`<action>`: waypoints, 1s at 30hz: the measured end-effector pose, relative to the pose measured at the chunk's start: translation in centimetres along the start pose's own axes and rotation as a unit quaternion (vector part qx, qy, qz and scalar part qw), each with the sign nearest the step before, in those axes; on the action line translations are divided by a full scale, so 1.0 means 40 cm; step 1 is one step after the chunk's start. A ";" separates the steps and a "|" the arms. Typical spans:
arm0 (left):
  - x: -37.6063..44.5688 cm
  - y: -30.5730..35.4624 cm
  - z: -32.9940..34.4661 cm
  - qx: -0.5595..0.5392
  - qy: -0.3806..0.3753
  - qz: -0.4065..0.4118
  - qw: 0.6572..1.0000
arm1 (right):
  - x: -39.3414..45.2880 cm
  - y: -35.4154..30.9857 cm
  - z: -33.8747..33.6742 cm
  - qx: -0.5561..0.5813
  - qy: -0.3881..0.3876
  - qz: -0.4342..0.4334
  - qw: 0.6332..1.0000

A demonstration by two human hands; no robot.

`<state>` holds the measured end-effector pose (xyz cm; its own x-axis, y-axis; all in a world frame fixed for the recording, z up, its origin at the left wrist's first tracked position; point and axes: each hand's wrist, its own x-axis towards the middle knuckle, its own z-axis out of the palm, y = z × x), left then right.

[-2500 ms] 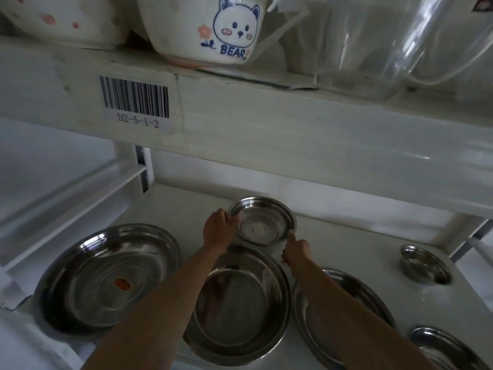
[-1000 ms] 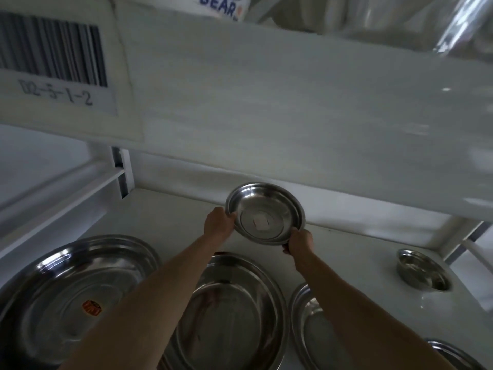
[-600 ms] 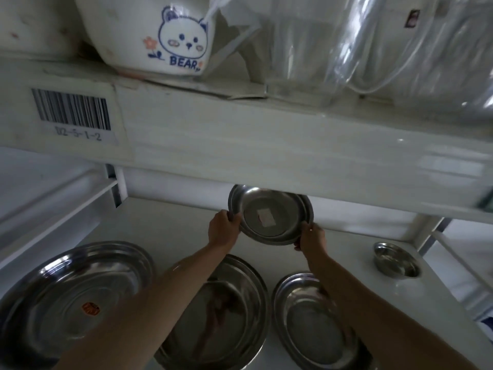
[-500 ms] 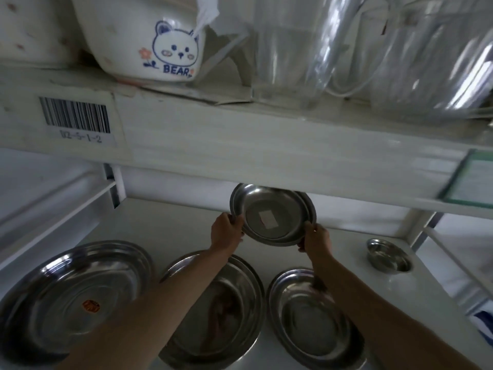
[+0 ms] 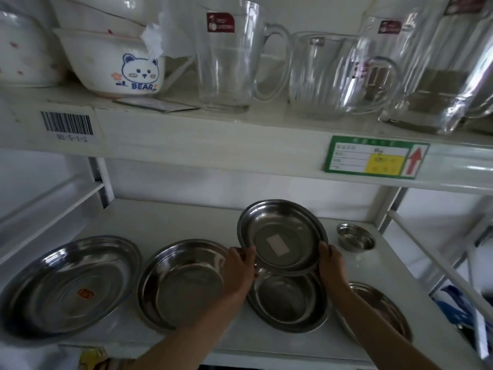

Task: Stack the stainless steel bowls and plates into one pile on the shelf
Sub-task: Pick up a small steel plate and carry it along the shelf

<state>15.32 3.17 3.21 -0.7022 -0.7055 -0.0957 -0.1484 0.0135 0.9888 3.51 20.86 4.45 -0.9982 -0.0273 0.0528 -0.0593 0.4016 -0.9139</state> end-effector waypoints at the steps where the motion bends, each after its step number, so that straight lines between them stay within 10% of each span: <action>1: -0.028 -0.001 0.009 -0.010 -0.010 -0.007 1.000 | -0.011 0.019 -0.010 0.000 0.002 0.007 1.000; 30: -0.226 -0.159 0.080 0.059 0.141 -0.013 0.988 | -0.121 0.161 -0.042 -0.136 0.021 0.044 0.989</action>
<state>20.38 11.73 -2.57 -0.4768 -0.8762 -0.0697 -0.2556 0.0624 0.9648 7.95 25.14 -1.02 -0.9985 0.0548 -0.0009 0.0354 0.6323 -0.7739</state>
